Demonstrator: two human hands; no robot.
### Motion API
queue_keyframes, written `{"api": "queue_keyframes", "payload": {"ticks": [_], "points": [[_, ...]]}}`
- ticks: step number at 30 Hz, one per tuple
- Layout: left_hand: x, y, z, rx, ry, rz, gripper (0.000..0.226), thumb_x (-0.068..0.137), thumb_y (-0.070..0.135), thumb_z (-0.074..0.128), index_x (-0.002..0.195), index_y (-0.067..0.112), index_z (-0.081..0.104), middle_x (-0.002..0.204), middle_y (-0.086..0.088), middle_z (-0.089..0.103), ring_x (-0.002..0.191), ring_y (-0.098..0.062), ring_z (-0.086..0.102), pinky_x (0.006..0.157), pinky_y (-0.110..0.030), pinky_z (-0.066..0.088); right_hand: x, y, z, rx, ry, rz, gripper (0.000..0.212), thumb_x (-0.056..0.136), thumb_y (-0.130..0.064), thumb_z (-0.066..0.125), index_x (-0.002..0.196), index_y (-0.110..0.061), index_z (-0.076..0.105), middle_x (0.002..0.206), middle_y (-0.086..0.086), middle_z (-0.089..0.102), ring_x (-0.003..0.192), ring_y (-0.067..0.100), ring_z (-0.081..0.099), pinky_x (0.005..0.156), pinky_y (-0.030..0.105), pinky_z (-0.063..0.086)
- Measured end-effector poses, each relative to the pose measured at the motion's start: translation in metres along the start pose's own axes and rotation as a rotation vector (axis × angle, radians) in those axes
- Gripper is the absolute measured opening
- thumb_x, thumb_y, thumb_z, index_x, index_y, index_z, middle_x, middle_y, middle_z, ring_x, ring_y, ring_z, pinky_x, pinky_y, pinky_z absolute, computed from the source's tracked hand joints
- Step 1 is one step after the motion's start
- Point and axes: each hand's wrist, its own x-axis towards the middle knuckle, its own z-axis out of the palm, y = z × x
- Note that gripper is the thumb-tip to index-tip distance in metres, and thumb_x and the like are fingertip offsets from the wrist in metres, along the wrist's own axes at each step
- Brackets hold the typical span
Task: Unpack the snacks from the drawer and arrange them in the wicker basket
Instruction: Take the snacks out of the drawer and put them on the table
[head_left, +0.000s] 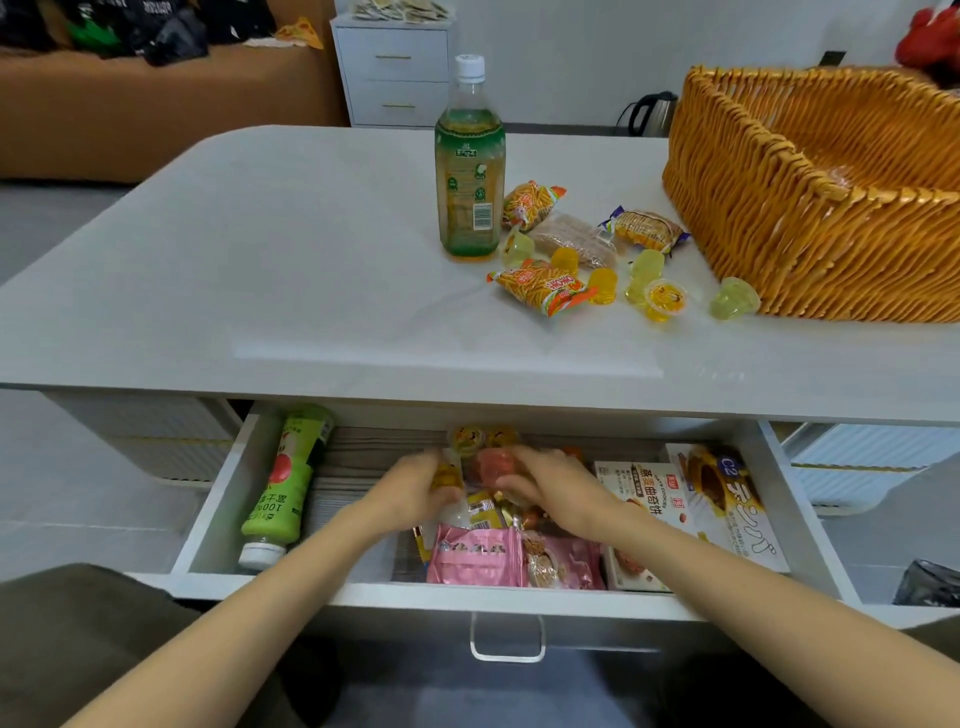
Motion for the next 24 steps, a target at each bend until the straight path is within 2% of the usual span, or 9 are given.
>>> {"api": "queue_keyframes", "payload": {"ticks": [4,7,9,11,14,16,19,22,24], "points": [[-0.009,0.009,-0.007,-0.141,-0.059,0.081,0.031,0.088,0.039,0.065,0.092,0.014,0.048,0.081,0.005,0.052,0.068,-0.007,0.048,0.053,-0.015,0.033,-0.003,0.009,-0.013,0.127,0.078,0.058,0.040,0.099,-0.041,0.047,0.127,-0.014,0.051,0.111,0.004,0.066,0.098,0.021,0.063,0.084,0.031,0.048],[-0.013,0.008,0.003,0.060,-0.240,0.177,0.036,0.081,0.044,0.071,0.082,0.017,0.048,0.079,0.002,0.052,0.066,-0.012,0.045,0.056,-0.025,0.033,-0.012,0.021,-0.031,0.093,0.005,0.086,0.036,0.098,-0.041,0.049,0.119,-0.013,0.053,0.092,-0.007,0.059,0.079,0.010,0.057,0.066,0.021,0.042],[-0.014,0.007,0.006,0.156,-0.311,0.249,0.036,0.077,0.042,0.076,0.075,0.020,0.047,0.078,0.002,0.052,0.068,-0.013,0.045,0.059,-0.028,0.035,-0.018,0.029,-0.041,0.067,-0.021,0.098,0.037,0.097,-0.042,0.050,0.118,-0.012,0.054,0.091,-0.007,0.061,0.079,0.011,0.060,0.070,0.026,0.049],[-0.015,0.007,0.007,0.182,-0.334,0.289,0.032,0.076,0.039,0.077,0.077,0.019,0.052,0.077,0.004,0.051,0.069,-0.013,0.045,0.062,-0.029,0.037,-0.027,0.032,-0.047,0.083,-0.029,0.092,0.038,0.096,-0.042,0.051,0.121,-0.014,0.054,0.101,-0.002,0.064,0.088,0.015,0.062,0.078,0.029,0.052],[-0.014,0.007,0.012,0.191,-0.361,0.311,0.028,0.078,0.037,0.076,0.080,0.022,0.053,0.078,0.004,0.053,0.071,-0.013,0.046,0.063,-0.028,0.037,-0.040,0.022,-0.058,0.151,-0.034,0.054,0.039,0.096,-0.040,0.052,0.125,-0.014,0.052,0.108,-0.003,0.062,0.090,0.013,0.061,0.068,0.016,0.049],[-0.013,0.008,0.015,0.167,-0.397,0.301,0.029,0.078,0.038,0.077,0.084,0.024,0.051,0.073,0.007,0.051,0.066,-0.011,0.045,0.062,-0.027,0.036,-0.046,0.014,-0.068,0.196,-0.043,0.036,0.039,0.096,-0.040,0.052,0.125,-0.013,0.052,0.106,-0.001,0.062,0.087,0.016,0.064,0.066,0.020,0.053],[-0.011,0.011,0.015,0.067,-0.451,0.256,0.029,0.079,0.033,0.077,0.090,0.020,0.054,0.068,0.011,0.047,0.060,-0.005,0.041,0.059,-0.023,0.035,-0.055,0.003,-0.084,0.331,-0.025,0.009,0.036,0.095,-0.040,0.053,0.122,-0.016,0.054,0.106,0.002,0.062,0.078,0.021,0.069,0.064,0.038,0.059],[-0.012,0.012,0.017,0.051,-0.451,0.250,0.027,0.079,0.031,0.077,0.085,0.020,0.052,0.066,0.010,0.045,0.059,-0.005,0.040,0.058,-0.023,0.033,-0.059,-0.008,-0.100,0.461,0.043,-0.014,0.025,0.095,-0.031,0.055,0.117,-0.018,0.055,0.102,0.003,0.063,0.062,0.011,0.065,0.056,0.029,0.056],[-0.015,0.011,0.017,0.067,-0.422,0.254,0.030,0.078,0.032,0.078,0.076,0.026,0.048,0.067,0.012,0.044,0.059,-0.004,0.039,0.057,-0.021,0.032,-0.058,-0.011,-0.110,0.528,0.101,0.004,0.024,0.094,-0.029,0.056,0.117,-0.020,0.056,0.098,0.004,0.062,0.061,0.015,0.063,0.056,0.029,0.055]]}}
